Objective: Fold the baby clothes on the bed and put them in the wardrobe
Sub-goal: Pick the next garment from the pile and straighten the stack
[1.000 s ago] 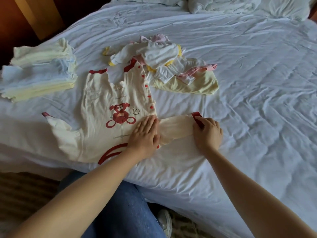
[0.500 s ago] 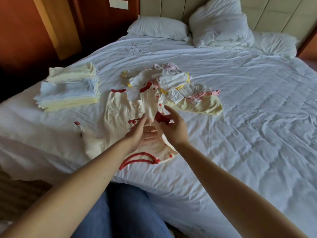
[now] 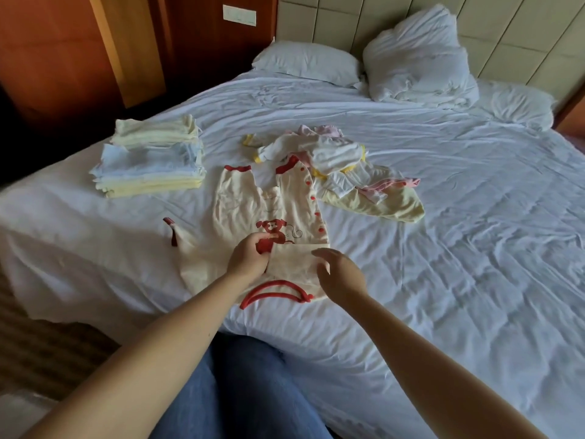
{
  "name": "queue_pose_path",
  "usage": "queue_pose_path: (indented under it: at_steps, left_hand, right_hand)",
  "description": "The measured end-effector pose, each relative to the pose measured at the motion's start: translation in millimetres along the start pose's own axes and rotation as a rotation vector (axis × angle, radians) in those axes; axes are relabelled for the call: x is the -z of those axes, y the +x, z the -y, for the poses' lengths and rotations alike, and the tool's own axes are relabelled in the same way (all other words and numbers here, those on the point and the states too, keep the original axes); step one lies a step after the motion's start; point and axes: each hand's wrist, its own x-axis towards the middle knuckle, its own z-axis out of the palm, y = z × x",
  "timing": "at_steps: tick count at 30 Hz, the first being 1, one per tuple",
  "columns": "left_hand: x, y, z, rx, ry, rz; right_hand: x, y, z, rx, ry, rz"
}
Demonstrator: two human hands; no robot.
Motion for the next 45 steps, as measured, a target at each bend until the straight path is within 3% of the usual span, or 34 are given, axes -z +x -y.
queue_pose_path:
  at_steps: [3,5,8,10,13,16,24,30,35,39,42,45]
  left_hand:
    - [-0.9,-2.4,5.8,-0.104,0.149,0.000]
    - [-3.4,-5.3,12.0,-0.186,0.329,-0.026]
    - [-9.7,-7.4,21.2,-0.443,0.574,-0.104]
    - [-14.6,-7.0,28.0,-0.586,0.641,-0.015]
    - [-21.2,-10.8,41.0,-0.538,0.793,0.193]
    - [-28.1,-18.0,51.8,-0.439,0.888,0.212]
    - [-35.0,-16.9,55.1,-0.448,0.913,0.146]
    - [-29.8,-12.9,44.7,-0.334,0.956,0.311]
    - [-11.0,-31.4,46.7,-0.376,0.893,0.340]
    - [25.4,-60.7,63.2,-0.515,0.700,0.222]
    - [56.4,-76.6,79.0,-0.664,0.508,0.010]
    - [84.2,-85.2,86.1,-0.612,0.413,-0.178]
  right_hand:
    - [-7.7,1.5,-2.9,0.034,-0.176,0.166]
    - [-11.0,2.3,-2.1,0.063,-0.209,0.127]
    - [-15.8,8.9,2.0,0.155,-0.221,0.046]
    - [-20.8,14.1,-0.2,0.182,-0.260,0.081]
    - [-30.4,14.9,-16.7,0.169,-0.349,0.197]
    - [-38.6,12.9,-33.6,0.192,-0.365,0.205]
    - [-46.9,16.7,-42.6,0.205,-0.369,0.213]
    - [-39.1,22.3,-35.2,0.180,-0.415,0.344]
    - [-29.3,10.7,-15.4,0.179,-0.449,0.332]
    - [-20.8,1.3,3.6,0.168,-0.453,0.158]
    - [-18.2,10.3,31.9,0.146,-0.455,0.137]
    - [-25.0,23.3,76.9,0.254,-0.329,0.154]
